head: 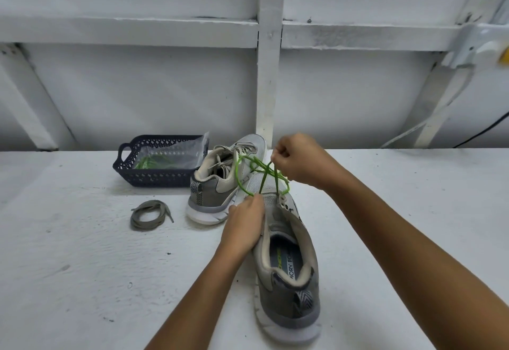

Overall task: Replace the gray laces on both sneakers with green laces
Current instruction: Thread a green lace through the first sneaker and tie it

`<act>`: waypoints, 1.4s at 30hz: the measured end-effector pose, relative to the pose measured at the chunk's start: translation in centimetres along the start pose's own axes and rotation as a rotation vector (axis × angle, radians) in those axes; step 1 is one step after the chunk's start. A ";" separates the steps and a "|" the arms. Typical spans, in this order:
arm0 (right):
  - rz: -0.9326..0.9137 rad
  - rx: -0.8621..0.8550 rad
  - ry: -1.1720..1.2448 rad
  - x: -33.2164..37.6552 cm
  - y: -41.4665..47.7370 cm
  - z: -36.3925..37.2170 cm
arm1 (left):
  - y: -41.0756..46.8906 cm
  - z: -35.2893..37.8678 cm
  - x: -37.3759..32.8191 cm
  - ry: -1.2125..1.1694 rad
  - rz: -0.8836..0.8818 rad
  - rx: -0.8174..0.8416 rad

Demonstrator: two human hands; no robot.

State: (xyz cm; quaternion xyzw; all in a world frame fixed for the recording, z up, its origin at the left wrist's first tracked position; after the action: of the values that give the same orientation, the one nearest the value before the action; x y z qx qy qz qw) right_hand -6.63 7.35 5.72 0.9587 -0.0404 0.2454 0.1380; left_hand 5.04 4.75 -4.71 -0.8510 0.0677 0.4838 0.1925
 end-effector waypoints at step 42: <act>0.014 -0.418 0.633 -1.7 -3.2 4.7 | 1.0 -4.6 -3.7 -0.211 0.456 -0.012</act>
State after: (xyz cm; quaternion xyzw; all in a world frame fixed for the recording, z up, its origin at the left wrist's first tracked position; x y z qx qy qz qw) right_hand -5.51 9.13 0.18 0.7864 -0.0515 0.5167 0.3346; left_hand 6.41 1.73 0.27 -0.7596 0.2348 0.6013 0.0794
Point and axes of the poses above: each hand's wrist, its own y-axis towards the middle knuckle, its own z-axis out of the palm, x = y × z, the point moved 3 cm from there along y, towards the middle knuckle, and after that the axes turned 10 degrees about -z, right-handed, at the moved point
